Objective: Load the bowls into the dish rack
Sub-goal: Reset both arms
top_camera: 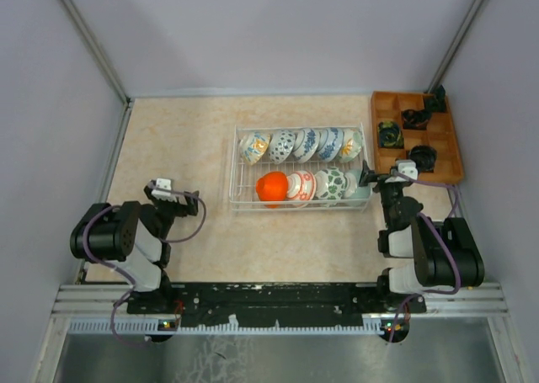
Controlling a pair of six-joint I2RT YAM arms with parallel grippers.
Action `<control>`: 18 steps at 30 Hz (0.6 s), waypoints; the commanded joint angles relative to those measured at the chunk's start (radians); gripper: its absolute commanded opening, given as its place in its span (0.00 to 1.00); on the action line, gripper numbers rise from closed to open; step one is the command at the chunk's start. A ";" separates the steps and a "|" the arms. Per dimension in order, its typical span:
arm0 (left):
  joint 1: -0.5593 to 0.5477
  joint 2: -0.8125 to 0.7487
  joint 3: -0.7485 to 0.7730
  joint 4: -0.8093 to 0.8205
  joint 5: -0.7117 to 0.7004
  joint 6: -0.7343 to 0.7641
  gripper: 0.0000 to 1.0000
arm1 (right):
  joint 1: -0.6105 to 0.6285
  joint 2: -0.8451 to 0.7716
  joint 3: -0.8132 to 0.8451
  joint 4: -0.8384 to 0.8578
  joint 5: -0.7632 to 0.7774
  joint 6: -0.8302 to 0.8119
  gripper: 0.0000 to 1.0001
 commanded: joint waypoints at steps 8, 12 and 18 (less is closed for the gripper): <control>0.006 -0.027 0.143 -0.061 0.077 0.023 0.99 | 0.025 0.021 0.002 -0.141 -0.102 -0.052 0.99; 0.007 -0.032 0.121 -0.012 0.069 0.017 1.00 | 0.025 0.021 0.002 -0.140 -0.102 -0.052 0.99; 0.005 -0.026 -0.010 0.199 -0.253 -0.107 1.00 | 0.025 0.021 0.000 -0.137 -0.101 -0.052 0.99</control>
